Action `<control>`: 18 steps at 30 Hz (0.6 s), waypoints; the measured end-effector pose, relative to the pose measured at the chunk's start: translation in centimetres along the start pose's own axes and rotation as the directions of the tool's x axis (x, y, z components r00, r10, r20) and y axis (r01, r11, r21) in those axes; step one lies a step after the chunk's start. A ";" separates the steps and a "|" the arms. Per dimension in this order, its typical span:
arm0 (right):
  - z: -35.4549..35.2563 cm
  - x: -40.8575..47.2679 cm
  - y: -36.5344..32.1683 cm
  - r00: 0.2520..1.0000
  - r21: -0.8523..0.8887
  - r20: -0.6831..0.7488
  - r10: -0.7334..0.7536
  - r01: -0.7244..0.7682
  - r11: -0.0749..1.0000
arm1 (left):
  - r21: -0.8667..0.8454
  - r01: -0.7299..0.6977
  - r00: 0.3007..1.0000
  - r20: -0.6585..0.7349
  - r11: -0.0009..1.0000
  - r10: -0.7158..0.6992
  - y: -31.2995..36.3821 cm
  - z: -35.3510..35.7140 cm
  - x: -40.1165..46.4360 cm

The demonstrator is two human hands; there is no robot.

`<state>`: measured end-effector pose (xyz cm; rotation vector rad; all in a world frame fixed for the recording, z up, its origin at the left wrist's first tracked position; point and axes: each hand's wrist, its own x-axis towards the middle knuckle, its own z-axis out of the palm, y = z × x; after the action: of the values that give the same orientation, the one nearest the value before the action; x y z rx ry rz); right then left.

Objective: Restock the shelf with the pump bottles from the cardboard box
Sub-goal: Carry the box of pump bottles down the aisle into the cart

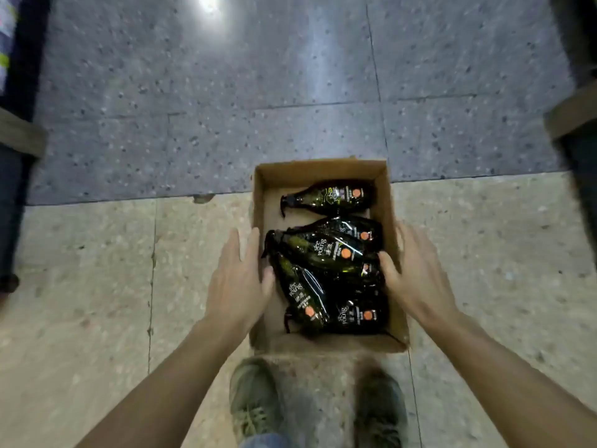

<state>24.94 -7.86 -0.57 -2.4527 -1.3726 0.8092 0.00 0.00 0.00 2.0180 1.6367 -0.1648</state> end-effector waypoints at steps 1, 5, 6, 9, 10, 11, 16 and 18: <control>1.5 0.7 1.4 1.000 -0.030 -0.014 0.007 -0.008 1.000 | 0.005 0.055 0.998 0.040 0.998 -0.055 -0.9 1.9 0.7; 5.7 2.3 3.8 0.997 -0.086 0.042 0.064 -0.061 0.994 | -0.053 0.092 0.991 0.098 0.994 -0.087 -3.6 6.6 2.6; 6.5 2.1 4.1 0.998 -0.091 0.047 0.052 -0.048 0.995 | -0.055 0.073 0.992 0.107 0.996 -0.066 -3.7 7.2 2.4; 7.2 2.6 4.9 0.999 -0.066 -0.015 0.030 -0.031 0.997 | -0.094 0.073 0.997 0.027 0.993 -0.070 -4.2 8.5 3.0; 7.3 3.1 5.3 0.999 -0.052 -0.020 0.035 -0.036 0.998 | -0.147 0.103 0.995 0.019 0.984 -0.101 -4.2 8.7 3.4; 7.3 3.5 5.5 0.999 -0.041 -0.015 0.037 -0.038 0.998 | -0.181 0.122 0.992 0.009 0.976 -0.122 -4.1 8.8 3.6; 7.6 4.0 6.3 0.998 -0.019 -0.026 0.063 -0.063 0.998 | -0.147 0.186 0.982 -0.002 0.971 -0.189 -4.0 9.2 4.4; 7.6 3.9 6.0 0.995 0.023 -0.032 0.099 -0.098 0.995 | -0.127 0.204 0.978 -0.009 0.971 -0.206 -3.7 9.2 4.5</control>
<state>26.62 -8.43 -10.90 -2.5227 -1.2334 0.7964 -0.22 0.04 -10.84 1.7622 1.8214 -0.1114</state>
